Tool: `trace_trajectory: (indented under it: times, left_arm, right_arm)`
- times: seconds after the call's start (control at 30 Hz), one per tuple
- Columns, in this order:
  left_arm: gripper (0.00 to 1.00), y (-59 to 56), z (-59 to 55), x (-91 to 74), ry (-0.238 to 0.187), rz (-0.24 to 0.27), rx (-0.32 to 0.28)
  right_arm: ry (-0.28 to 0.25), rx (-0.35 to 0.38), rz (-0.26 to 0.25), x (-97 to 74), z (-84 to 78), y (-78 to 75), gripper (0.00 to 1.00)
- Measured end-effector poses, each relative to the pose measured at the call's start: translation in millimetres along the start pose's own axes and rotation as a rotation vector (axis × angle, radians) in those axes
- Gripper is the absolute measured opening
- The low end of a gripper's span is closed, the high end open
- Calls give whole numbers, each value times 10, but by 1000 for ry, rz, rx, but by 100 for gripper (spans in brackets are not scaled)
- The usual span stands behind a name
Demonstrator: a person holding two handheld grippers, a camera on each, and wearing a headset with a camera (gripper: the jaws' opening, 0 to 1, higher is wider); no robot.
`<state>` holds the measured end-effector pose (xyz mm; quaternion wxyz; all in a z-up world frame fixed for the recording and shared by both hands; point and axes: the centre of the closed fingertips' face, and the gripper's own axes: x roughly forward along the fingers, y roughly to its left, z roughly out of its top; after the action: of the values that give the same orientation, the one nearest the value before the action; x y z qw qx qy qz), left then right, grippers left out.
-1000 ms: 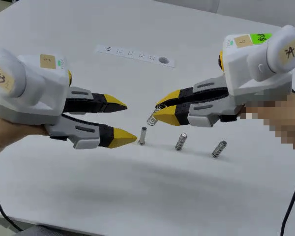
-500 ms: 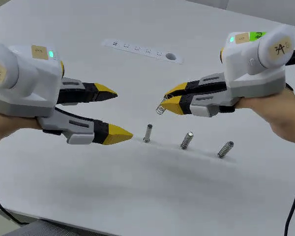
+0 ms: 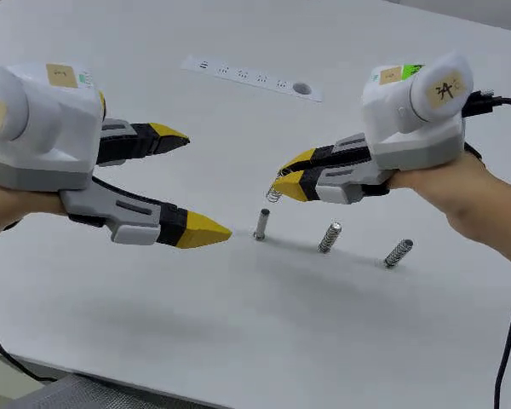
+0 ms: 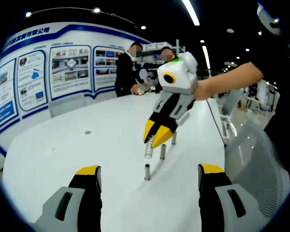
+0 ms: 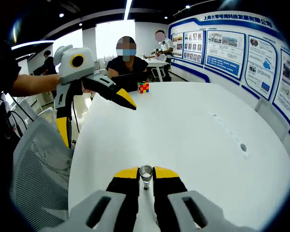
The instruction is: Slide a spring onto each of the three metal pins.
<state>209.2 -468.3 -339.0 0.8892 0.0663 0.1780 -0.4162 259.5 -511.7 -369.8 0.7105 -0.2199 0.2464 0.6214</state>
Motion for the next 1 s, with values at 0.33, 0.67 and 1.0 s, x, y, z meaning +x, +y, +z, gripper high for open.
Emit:
trace_trajectory:
  times: [0.33,0.67,1.0]
  left_arm:
    - [95,69,-7,-13,-9,25,-28]
    - [96,74,-48,5,12,26,-31]
    - [95,63,-54,5,17,24,-35]
  right_arm:
    - [46,-3,13,145,-120,1,11]
    - [58,12,23,229,-176,-8,11]
    - [116,-22,25,315,-296,56,11]
